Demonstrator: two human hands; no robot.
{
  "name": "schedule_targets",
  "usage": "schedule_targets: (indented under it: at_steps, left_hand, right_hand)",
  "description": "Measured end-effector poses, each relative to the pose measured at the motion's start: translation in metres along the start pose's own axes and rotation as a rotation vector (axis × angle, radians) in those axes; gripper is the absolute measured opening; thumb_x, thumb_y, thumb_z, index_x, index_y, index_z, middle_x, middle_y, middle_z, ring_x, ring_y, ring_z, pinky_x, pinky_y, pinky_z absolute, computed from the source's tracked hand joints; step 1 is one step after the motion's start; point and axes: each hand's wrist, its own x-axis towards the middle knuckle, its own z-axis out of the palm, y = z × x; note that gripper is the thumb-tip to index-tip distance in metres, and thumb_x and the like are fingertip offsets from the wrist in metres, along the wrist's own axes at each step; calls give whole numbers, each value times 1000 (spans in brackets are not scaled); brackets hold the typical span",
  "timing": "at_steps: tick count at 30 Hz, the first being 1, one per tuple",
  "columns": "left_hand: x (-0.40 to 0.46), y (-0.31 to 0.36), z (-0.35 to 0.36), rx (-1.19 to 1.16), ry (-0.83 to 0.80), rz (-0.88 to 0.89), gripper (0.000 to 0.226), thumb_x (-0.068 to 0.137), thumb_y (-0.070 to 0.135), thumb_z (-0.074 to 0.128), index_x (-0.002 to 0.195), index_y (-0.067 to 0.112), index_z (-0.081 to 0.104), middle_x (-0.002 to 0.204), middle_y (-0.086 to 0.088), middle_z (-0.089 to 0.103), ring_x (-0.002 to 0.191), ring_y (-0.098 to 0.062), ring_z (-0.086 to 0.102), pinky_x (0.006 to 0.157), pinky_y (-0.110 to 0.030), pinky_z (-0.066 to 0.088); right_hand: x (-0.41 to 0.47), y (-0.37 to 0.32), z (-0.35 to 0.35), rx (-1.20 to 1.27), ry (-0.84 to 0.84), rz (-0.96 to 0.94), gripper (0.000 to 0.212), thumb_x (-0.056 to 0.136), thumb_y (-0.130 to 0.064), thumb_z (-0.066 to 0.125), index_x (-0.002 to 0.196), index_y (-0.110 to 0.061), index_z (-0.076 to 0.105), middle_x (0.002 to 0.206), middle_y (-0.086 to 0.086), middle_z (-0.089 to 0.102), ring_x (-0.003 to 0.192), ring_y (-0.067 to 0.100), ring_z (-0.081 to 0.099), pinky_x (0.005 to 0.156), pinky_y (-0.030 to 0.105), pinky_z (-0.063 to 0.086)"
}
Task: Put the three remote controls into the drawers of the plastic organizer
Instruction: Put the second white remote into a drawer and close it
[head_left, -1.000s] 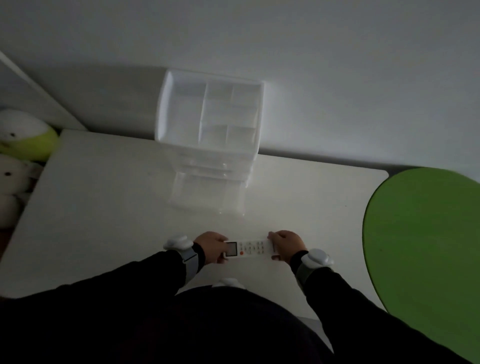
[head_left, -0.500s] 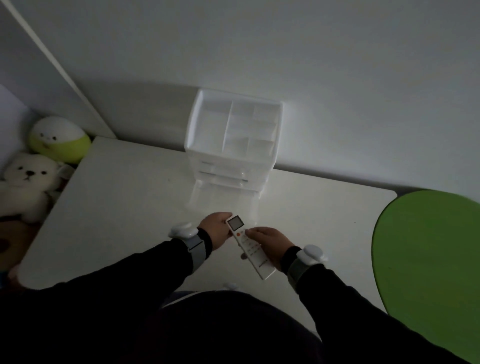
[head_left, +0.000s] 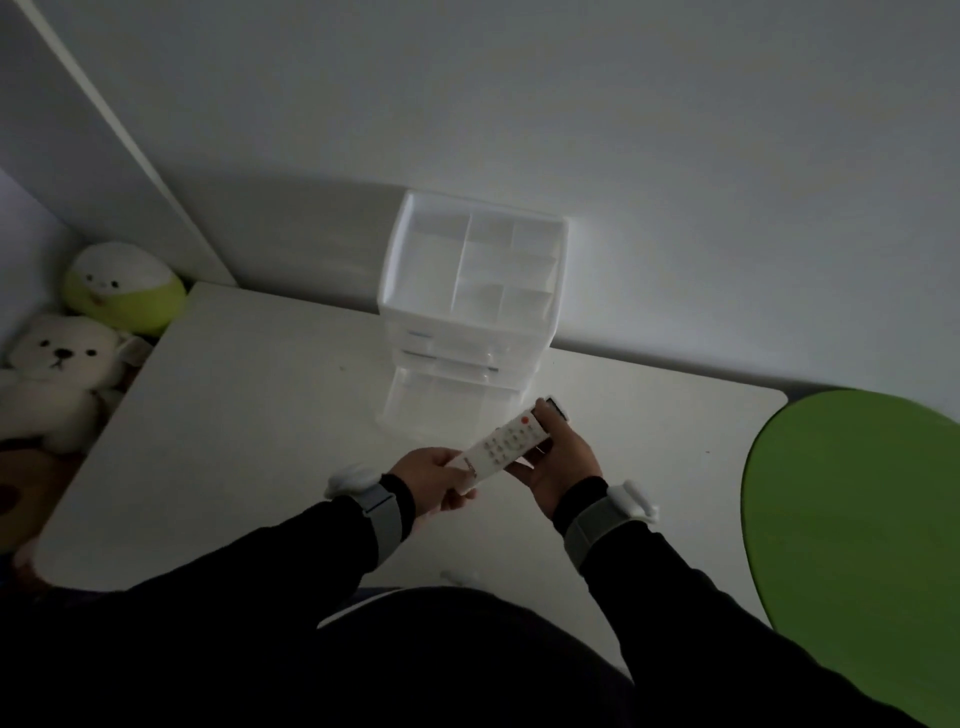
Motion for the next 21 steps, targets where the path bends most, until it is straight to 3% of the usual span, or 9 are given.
schedule_targets:
  at_steps: [5, 9, 13, 15, 17, 19, 21]
  left_hand:
    - [13, 5, -28, -26, 102, 34, 36, 81, -6, 57, 117, -6, 57, 95, -20, 65, 65, -21, 61, 58, -26, 51]
    - [24, 15, -45, -66, 165, 57, 36, 82, -13, 52, 118, -14, 54, 102, -27, 59, 66, -26, 58, 48, -19, 54]
    - [35, 24, -63, -151, 227, 41, 43, 84, -13, 51, 127, -12, 46, 98, -24, 57, 79, -31, 54, 58, -32, 50]
    - [40, 25, -75, -143, 253, 30, 44, 86, -8, 51, 129, -8, 45, 92, -19, 57, 71, -27, 53, 57, -29, 50]
    - [43, 23, -84, -173, 290, 21, 46, 86, -6, 50, 131, -4, 45, 102, -21, 55, 72, -24, 53, 48, -23, 51]
    - [45, 20, -88, -158, 323, 30, 48, 84, -6, 51, 132, -1, 45, 123, -27, 53, 87, -26, 52, 58, -28, 51]
    - [44, 18, -89, -137, 317, 37, 47, 83, -5, 53, 130, 1, 47, 123, -23, 52, 97, -25, 48, 74, -34, 47]
  right_hand:
    - [4, 3, -7, -113, 31, 21, 12, 95, -13, 57, 91, -2, 59, 85, 18, 66, 88, 35, 70, 75, 46, 62]
    - [8, 8, -6, -204, 53, 23, 13, 95, 1, 50, 105, -1, 58, 89, 20, 68, 81, 33, 70, 69, 41, 63]
    - [19, 10, 4, -229, 97, -2, 19, 94, 4, 49, 110, -3, 57, 92, 20, 68, 81, 32, 71, 68, 37, 63]
    - [27, 8, 11, -266, 140, -34, 21, 93, 5, 50, 111, -3, 57, 93, 21, 68, 79, 31, 70, 66, 34, 63]
    - [36, 6, 21, -332, 168, -72, 21, 92, 5, 51, 110, -3, 58, 96, 23, 66, 77, 30, 69, 64, 32, 63]
    - [44, 5, 30, -385, 171, -90, 21, 92, 6, 50, 108, -5, 58, 99, 24, 65, 77, 32, 67, 64, 33, 61]
    - [51, 5, 40, -421, 170, -86, 21, 92, 7, 48, 106, -7, 57, 101, 24, 64, 82, 36, 66, 66, 35, 59]
